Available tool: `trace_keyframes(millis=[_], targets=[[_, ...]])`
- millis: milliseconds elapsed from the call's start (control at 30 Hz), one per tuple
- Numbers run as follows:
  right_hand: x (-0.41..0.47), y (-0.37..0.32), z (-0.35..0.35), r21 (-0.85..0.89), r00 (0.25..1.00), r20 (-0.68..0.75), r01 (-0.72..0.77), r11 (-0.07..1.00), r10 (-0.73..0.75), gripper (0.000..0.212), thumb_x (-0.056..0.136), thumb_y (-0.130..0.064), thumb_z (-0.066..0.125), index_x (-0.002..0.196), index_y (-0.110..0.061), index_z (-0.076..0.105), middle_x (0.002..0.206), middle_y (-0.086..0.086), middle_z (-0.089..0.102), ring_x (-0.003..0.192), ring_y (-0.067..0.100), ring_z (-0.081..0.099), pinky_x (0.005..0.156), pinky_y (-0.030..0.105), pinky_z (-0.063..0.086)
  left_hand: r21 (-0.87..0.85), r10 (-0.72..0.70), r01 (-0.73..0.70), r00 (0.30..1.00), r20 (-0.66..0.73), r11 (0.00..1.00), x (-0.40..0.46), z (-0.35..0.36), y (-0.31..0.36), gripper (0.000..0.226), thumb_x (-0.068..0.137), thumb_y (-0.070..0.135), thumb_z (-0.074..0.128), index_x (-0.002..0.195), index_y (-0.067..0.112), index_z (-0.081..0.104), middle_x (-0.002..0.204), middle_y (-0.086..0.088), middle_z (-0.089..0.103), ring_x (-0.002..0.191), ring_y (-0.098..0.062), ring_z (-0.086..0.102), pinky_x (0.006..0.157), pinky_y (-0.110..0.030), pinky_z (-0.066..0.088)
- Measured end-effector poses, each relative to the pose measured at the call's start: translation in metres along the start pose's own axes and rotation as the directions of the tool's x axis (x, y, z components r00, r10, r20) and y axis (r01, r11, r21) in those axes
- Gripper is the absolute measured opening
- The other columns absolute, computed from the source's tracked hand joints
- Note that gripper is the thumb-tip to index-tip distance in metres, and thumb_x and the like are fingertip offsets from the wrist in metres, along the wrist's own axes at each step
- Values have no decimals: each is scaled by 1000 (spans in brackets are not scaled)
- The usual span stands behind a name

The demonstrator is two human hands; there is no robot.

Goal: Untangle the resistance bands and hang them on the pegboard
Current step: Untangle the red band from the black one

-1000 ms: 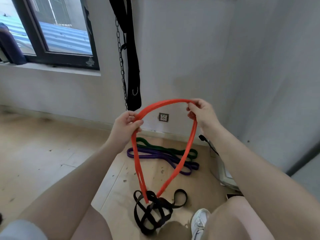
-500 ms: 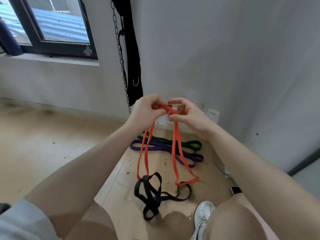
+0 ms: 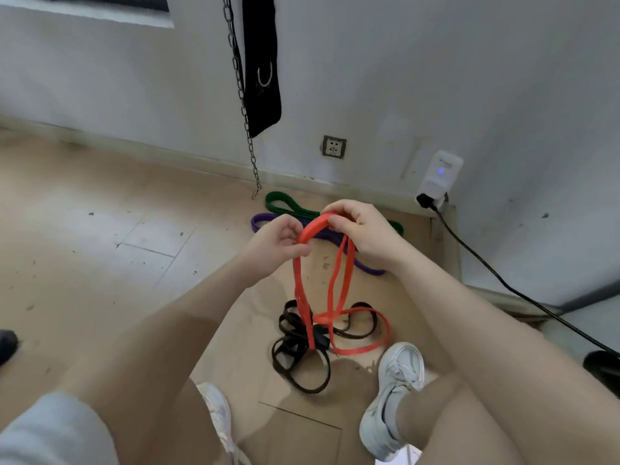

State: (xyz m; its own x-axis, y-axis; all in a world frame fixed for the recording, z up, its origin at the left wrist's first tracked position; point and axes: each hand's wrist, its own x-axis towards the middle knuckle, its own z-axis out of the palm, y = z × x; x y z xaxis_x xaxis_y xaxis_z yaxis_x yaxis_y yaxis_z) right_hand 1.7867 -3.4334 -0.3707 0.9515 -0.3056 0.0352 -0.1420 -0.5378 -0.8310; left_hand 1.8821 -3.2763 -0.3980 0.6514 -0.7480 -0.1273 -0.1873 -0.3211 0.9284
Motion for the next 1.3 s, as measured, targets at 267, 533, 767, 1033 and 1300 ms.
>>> trace_keyframes(millis=[267, 533, 767, 1033, 1300], targets=[[54, 77, 5, -609, 997, 83, 54, 792, -4, 23, 98, -24, 45, 113, -28, 62, 99, -9, 56, 103, 19, 48, 96, 33, 25, 220, -24, 18, 999, 25, 975, 52, 12, -53, 23, 85, 16, 65, 104, 21, 53, 86, 12, 62, 81, -5, 60, 71, -15, 46], [96, 171, 40, -548, 958, -177, -285, 787, 224, 23, 94, -19, 49, 112, -25, 61, 113, 1, 63, 113, 27, 49, 97, 38, 32, 74, -354, 347, 930, 105, 935, 90, 28, -137, 10, 86, 18, 63, 88, 27, 60, 84, 2, 69, 86, -15, 65, 82, -32, 51], [39, 219, 134, -511, 974, 97, -128, 850, 206, 30, 92, -11, 52, 121, -12, 55, 123, 7, 54, 113, 28, 50, 88, 39, 44, -123, -484, 474, 873, -65, 872, 105, 48, -186, 9, 86, 8, 64, 85, 15, 58, 81, -4, 58, 78, -26, 67, 60, -41, 54], [-2, 238, 216, -564, 779, 353, -265, 782, 518, 85, 84, -46, 61, 147, -10, 17, 148, 10, 32, 134, 29, 31, 108, 39, 29, -318, -510, 461, 856, -88, 829, 109, 43, -199, 10, 88, 8, 61, 86, 18, 59, 85, -4, 62, 77, -20, 67, 68, -37, 57], [9, 203, 194, -307, 821, 400, -298, 904, 407, 24, 86, -10, 49, 109, -12, 57, 96, 6, 64, 91, 24, 58, 74, 32, 45, -323, -419, 362, 899, -129, 875, 102, 28, -155, 10, 87, 14, 63, 89, 24, 60, 83, 0, 64, 73, -14, 64, 70, -28, 51]])
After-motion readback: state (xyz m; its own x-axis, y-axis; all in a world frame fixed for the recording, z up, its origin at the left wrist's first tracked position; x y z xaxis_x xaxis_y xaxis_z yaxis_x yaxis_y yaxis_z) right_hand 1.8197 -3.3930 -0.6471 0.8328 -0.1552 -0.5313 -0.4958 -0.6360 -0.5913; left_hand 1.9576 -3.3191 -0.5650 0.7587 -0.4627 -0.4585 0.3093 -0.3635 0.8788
